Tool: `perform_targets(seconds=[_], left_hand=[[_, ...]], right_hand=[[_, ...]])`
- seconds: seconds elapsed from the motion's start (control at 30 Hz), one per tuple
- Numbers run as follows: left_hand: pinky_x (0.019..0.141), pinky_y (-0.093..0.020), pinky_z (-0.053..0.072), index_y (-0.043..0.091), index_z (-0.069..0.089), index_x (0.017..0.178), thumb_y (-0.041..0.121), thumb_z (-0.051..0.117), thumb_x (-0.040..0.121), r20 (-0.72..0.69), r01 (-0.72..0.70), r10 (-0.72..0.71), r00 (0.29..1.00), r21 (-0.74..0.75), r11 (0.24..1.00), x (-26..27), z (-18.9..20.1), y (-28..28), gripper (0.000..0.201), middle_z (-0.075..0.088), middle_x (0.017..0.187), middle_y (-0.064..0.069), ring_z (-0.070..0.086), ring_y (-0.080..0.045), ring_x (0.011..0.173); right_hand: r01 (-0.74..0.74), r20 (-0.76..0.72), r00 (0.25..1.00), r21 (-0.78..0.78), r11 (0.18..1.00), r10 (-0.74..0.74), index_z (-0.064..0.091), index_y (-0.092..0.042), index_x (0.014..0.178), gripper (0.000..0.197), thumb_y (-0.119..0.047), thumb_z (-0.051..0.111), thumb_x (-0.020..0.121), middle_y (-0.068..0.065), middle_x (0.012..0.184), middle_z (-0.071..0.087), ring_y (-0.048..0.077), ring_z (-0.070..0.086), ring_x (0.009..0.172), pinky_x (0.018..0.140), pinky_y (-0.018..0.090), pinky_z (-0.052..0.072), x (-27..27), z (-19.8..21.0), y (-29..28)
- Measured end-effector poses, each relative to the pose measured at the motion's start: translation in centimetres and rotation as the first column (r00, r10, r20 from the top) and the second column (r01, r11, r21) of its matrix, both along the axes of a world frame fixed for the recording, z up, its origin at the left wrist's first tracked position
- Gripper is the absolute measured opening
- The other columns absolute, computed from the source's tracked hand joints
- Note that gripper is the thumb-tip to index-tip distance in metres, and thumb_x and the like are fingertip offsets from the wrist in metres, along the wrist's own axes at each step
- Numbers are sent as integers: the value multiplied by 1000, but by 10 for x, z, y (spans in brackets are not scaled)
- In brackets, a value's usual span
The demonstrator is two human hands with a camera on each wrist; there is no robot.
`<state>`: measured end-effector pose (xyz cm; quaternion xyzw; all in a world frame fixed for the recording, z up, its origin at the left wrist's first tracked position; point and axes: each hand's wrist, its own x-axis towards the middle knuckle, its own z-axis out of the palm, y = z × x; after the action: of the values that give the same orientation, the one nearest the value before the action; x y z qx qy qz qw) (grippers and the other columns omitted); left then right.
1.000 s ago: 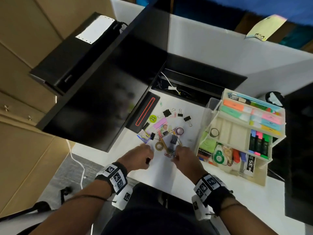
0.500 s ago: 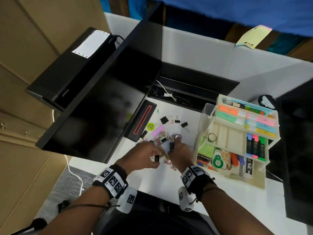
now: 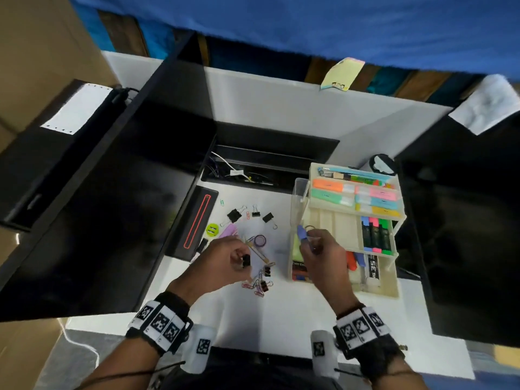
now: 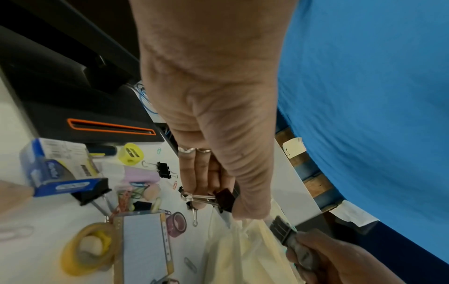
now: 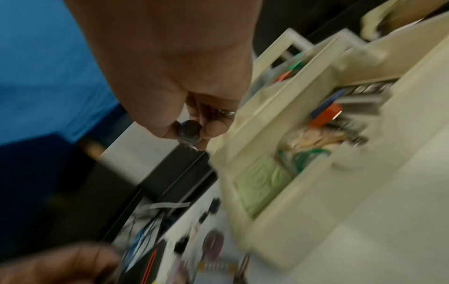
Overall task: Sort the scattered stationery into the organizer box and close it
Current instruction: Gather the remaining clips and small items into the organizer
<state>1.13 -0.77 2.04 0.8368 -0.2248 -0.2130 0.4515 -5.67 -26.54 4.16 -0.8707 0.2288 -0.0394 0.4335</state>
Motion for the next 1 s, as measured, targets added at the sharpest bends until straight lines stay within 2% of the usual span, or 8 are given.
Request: perform_targets(seconds=[0.1,0.17,0.23,0.37,0.47,0.7,0.83,1.0], left_hand=[[71,-33,59,34,70,86,20,83,73,-5,30,-30,1000,21,999,3,-4,-12,23,66,86,11,67,-9,77],[72,-30,59,41,70,90,24,84,74,-6,57,-57,998,27,998,3,-4,-21,27,65,88,13,68,-9,80],[74,-30,59,36,73,92,23,84,76,-13,76,-76,997,26,997,3,-3,-29,24,66,88,13,69,-10,81],[76,-28,58,29,74,94,18,85,78,-13,123,-123,992,30,992,5,0,-42,22,64,92,17,68,-10,82],[77,-27,58,27,75,95,18,87,78,-12,117,-116,993,40,992,8,2,-47,23,65,89,13,68,-10,83],[79,-31,60,27,75,95,20,89,79,-13,131,-131,991,48,990,16,7,-55,22,67,92,10,69,-11,83],[80,-31,60,27,75,101,24,89,79,-12,140,-139,990,61,988,20,7,-60,26,68,95,11,69,-11,85],[81,-27,59,26,75,101,23,89,81,-13,151,-150,989,42,988,16,14,-69,25,67,97,11,69,-11,87]], right_hand=[[201,27,979,25,979,-202,71,-10,95,11,-9,60,96,11,73,67,15,54,59,49,13,42,-5,7,-50],[281,37,959,13,960,-282,70,-13,88,13,-11,60,97,5,75,69,17,61,67,58,21,48,-8,7,-75],[326,21,945,-61,944,-325,70,-18,87,14,-19,62,99,-5,74,68,8,62,68,63,28,48,-8,3,-92],[305,6,950,-214,928,-311,67,-11,75,26,-22,62,98,2,68,65,20,60,65,65,35,52,-1,-12,-107],[273,0,958,-291,917,-285,60,-10,69,28,-20,61,95,7,73,61,26,55,73,70,37,48,9,-25,-109],[265,-60,949,-377,887,-308,70,-7,85,26,-26,57,97,13,87,67,23,50,74,69,28,35,22,-36,-118],[293,-23,946,-368,882,-323,67,-7,87,22,-24,57,97,11,86,66,26,56,77,69,30,39,24,-31,-116],[260,-31,958,-331,907,-285,61,-12,77,21,-28,73,85,4,84,59,23,55,75,67,32,45,22,-27,-110]])
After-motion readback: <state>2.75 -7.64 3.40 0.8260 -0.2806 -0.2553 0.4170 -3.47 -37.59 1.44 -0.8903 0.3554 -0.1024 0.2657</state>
